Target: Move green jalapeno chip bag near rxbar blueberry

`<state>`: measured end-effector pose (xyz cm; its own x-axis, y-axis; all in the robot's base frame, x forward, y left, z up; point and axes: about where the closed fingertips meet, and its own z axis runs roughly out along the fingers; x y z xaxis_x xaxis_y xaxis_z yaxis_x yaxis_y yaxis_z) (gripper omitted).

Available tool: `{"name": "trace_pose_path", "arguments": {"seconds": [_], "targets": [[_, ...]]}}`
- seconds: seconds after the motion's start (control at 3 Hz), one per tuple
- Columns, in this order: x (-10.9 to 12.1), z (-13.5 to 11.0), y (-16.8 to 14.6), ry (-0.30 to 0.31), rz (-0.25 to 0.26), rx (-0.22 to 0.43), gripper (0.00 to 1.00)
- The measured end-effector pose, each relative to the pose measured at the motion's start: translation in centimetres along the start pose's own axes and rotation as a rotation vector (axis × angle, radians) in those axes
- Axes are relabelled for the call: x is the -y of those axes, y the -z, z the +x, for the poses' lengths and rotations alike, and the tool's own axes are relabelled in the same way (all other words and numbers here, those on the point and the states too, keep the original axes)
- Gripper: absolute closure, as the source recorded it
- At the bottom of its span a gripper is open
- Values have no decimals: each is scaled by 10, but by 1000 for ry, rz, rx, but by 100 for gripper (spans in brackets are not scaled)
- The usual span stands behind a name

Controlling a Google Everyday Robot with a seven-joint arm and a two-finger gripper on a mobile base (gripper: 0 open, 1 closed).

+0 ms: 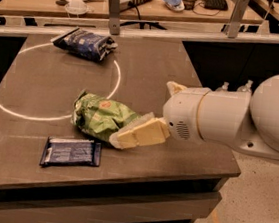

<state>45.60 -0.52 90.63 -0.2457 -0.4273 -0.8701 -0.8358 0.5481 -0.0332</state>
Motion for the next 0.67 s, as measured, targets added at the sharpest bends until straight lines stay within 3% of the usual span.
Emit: {"name": "trace_pose_path", "arguments": {"seconds": [0.33,0.67], "targets": [[105,19,64,3,335,39,0],[162,46,108,-44,563,32,0]]}}
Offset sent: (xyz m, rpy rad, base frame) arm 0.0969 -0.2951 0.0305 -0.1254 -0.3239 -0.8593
